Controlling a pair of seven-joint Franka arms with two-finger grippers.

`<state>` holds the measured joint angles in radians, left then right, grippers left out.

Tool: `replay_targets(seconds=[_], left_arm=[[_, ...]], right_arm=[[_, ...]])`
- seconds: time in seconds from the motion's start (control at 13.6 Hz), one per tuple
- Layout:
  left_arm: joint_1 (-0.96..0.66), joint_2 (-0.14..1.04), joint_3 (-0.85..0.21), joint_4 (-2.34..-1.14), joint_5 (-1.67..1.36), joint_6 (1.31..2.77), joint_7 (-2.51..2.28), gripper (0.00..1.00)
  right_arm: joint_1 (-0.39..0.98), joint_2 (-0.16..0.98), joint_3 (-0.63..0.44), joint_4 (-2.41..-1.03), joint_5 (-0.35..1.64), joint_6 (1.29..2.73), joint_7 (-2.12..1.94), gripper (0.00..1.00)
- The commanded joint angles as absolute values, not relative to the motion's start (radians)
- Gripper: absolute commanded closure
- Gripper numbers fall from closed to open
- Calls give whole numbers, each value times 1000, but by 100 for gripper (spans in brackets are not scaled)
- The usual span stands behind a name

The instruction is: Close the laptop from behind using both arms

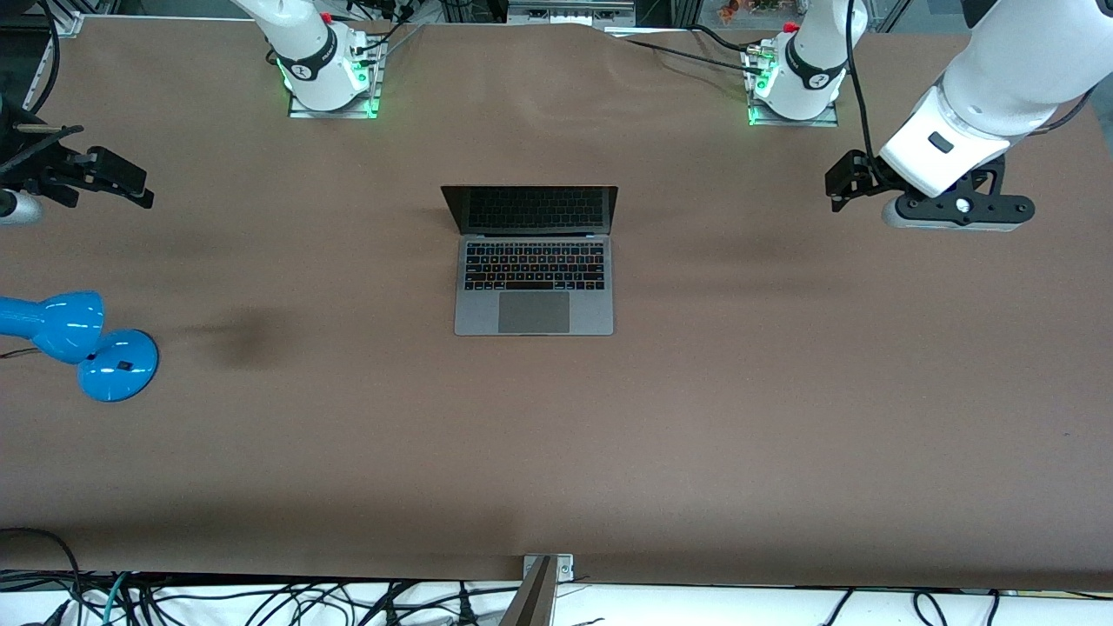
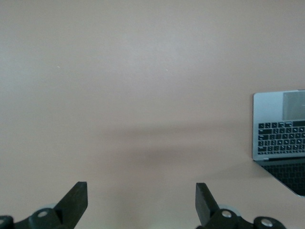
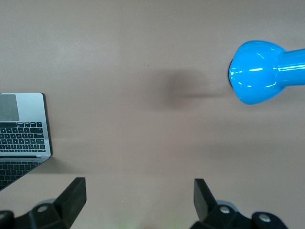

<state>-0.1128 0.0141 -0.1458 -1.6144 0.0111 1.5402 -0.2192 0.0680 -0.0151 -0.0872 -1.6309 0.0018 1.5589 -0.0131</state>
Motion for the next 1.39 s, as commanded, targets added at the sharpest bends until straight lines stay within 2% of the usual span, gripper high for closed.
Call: replay_targets(seconds=[0.0, 0.51, 0.81, 1.1, 1.32], left_arm=[[-118, 18, -150, -1591, -66, 1502, -285, 0], [-150, 28, -334, -1612, -80, 1503, -593, 0], [-170, 90, -464, -1614, -80, 1512, -797, 0], [-209, 178, -525, -1617, -128, 1513, -900, 0], [-212, 261, -526, -1617, -250, 1514, -907, 6]], right_arm=[[66, -8, -84, -1612, 9, 1555, -14, 0], [66, -8, -84, -1612, 11, 1555, -14, 0], [69, 20, -83, -1620, 101, 1519, -29, 0], [222, 37, -77, -1628, 106, 1381, -14, 0], [359, 41, -77, -1661, 107, 1385, 93, 0]])
